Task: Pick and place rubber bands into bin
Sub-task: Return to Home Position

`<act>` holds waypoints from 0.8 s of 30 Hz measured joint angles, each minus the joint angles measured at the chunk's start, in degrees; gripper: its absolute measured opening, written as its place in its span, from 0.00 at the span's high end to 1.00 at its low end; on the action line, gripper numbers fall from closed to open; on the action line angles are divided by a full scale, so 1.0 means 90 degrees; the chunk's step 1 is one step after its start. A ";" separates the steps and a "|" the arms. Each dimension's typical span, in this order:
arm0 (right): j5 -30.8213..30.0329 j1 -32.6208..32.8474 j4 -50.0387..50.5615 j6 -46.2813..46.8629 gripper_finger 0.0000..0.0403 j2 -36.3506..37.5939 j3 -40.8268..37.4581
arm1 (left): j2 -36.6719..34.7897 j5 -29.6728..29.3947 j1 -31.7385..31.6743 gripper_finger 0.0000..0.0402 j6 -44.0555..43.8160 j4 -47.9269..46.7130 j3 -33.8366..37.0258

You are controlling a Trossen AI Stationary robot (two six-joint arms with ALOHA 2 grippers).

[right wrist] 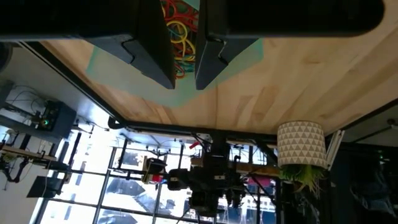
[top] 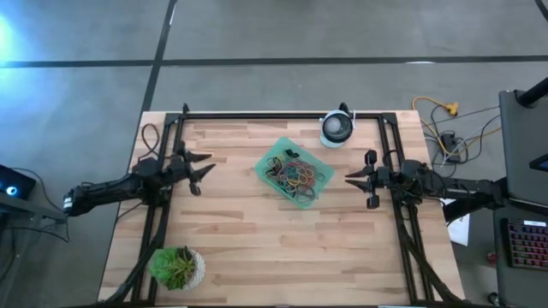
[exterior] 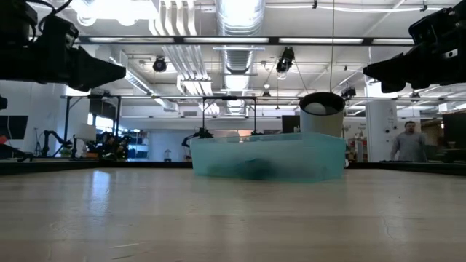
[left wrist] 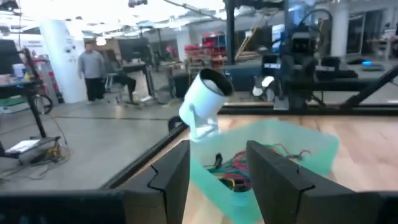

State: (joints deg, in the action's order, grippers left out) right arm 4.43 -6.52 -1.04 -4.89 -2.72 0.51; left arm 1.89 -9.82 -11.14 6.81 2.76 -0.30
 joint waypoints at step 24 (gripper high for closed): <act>-0.0005 0.0002 0.0000 -0.0002 0.86 -0.0005 0.0002 | 0.0234 0.1852 0.0024 0.65 0.0289 -0.0097 0.0000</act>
State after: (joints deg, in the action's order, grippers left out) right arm 4.38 -6.50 -1.04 -4.91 -2.76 0.54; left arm 4.00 6.84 -10.92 9.41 1.89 -0.30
